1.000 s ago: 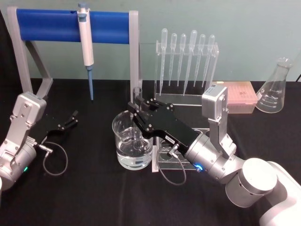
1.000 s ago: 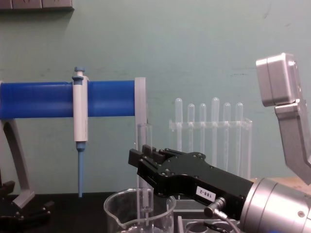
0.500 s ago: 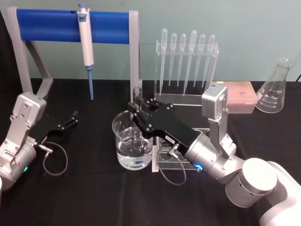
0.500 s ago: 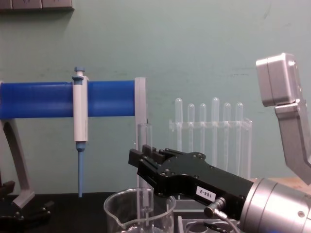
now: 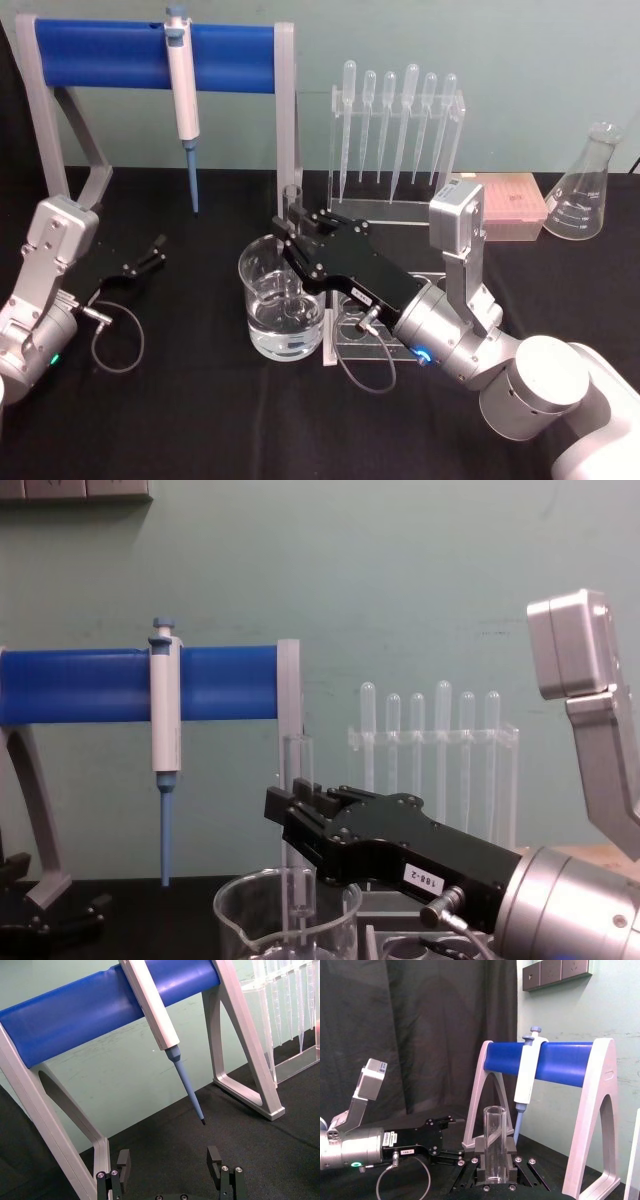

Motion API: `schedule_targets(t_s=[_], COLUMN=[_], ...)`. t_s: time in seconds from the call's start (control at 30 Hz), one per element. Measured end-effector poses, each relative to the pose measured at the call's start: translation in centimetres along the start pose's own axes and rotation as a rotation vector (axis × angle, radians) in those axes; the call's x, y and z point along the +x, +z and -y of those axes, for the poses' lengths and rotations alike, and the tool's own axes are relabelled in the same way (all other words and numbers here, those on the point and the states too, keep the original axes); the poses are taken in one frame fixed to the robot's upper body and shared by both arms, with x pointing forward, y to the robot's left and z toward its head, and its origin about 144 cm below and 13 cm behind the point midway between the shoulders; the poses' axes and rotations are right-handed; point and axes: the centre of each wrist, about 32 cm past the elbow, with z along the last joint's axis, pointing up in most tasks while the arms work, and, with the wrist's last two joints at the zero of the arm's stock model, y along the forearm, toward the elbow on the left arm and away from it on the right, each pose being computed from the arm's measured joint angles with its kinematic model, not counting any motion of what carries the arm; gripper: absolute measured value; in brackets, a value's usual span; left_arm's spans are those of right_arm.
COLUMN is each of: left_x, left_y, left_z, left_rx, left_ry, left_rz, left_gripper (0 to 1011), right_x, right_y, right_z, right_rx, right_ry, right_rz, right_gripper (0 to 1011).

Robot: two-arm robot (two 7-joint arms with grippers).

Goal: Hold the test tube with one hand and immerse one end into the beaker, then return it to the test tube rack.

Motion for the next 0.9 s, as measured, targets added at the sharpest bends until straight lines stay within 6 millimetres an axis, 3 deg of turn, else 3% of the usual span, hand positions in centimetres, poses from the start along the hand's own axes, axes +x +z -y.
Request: schedule_targets(t_s=[0.9], left_x=[0.0], left_y=[0.0], left_z=[0.0], left_rx=[0.0], left_ry=[0.0], left_rz=[0.0], left_gripper=[1000], right_x=[0.0], right_y=[0.0], right_z=[0.0], right_rx=[0.0], right_ry=[0.0], right_rz=[0.0], right_gripper=[226])
